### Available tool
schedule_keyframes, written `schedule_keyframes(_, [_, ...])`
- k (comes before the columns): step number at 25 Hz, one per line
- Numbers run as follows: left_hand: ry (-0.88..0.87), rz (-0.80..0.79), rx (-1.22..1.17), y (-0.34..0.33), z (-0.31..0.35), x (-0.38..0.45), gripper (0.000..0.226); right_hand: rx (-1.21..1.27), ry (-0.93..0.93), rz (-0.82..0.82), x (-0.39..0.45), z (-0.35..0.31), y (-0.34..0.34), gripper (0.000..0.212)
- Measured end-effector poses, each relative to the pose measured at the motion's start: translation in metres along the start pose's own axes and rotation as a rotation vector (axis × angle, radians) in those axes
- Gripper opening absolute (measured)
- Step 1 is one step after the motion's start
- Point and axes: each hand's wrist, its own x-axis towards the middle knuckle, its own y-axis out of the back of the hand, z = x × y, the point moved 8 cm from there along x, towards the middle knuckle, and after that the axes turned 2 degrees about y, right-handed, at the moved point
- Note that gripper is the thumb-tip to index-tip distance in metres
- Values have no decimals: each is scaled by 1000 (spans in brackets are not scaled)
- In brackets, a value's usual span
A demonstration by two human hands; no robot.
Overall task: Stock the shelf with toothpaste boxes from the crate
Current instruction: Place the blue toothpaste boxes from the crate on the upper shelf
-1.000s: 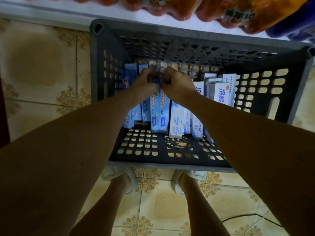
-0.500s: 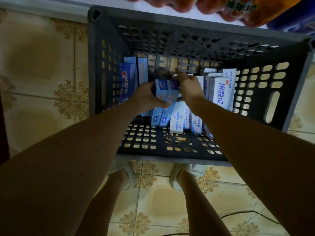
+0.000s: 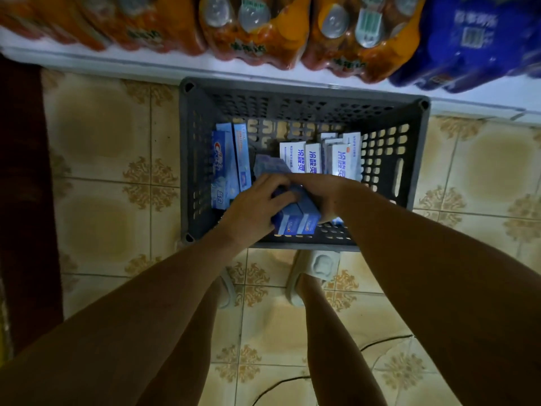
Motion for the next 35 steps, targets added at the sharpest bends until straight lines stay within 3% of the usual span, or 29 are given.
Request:
schedule_keyframes(5, [-61,-113,79,23,10,-1,78,28,267,-10,-17,-10,-4,35])
schedule_keyframes(8, [-127,-117,94,48,27,-10,73,-93,380,48,-45,-22,3,78])
schedule_keyframes(10, [145,9,-70,82,20,-8,62,-145,455,112,-80,-33,10,76])
schedule_keyframes(12, [674,49,-458,109,1,-13,44,-215,519,124,-128,-45,3,50])
schedule_keyframes(14, [1079,-89,-864,132,23,-17,40,-319,590,113,-189,-57,-19,39])
schedule_keyframes(15, [1144,-162,-1018,149,48,-12,49,-370,623,115,-220,-62,-32,42])
schedule_keyframes(17, [1086,-152,-1215,194,101,11,55,-452,669,74,-281,-68,-65,53])
schedule_keyframes(19, [997,-21,-1240,245,145,27,36,-454,676,13,-335,-65,-95,62])
schedule_keyframes(21, [979,90,-1258,285,178,29,23,-334,704,-38,-385,-63,-110,45])
schedule_keyframes(23, [999,155,-1375,318,204,24,26,-230,688,-82,-433,-59,-118,28])
schedule_keyframes(26, [906,200,-1493,372,247,25,35,-176,686,-137,-501,-57,-130,23])
schedule_keyframes(32, [720,261,-1481,447,323,39,42,-234,781,-189,-585,-65,-166,56])
schedule_keyframes(35, [695,346,-1469,476,345,30,41,-265,836,-232,-619,-60,-188,31])
